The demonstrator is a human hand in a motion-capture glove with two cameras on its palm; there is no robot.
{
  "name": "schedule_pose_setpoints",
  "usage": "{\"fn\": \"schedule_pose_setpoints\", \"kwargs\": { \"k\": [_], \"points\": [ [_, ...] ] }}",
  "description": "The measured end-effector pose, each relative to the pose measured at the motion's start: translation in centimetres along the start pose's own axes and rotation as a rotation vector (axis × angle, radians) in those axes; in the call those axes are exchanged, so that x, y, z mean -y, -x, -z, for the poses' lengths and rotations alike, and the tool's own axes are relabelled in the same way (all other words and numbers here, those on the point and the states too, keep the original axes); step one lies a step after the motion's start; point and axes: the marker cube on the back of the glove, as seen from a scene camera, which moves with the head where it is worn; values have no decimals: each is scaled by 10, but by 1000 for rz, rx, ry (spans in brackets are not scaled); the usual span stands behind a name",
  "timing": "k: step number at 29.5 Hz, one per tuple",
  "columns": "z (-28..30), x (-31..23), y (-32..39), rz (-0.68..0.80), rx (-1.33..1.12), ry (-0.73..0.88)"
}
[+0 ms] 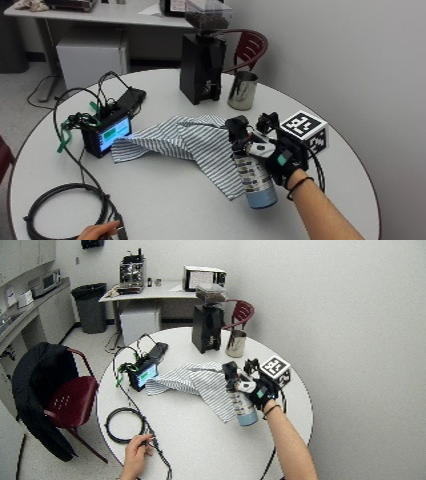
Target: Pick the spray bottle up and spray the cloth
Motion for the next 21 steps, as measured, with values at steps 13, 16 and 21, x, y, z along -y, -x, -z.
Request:
{"fn": "schedule_pose_setpoints", "kwargs": {
  "k": [13,16,21],
  "points": [
    [-39,-14,123,599,-74,-189],
    [-54,-7,121,688,-88,-200],
    [-102,6,92,713,-48,-160]
  ]
}}
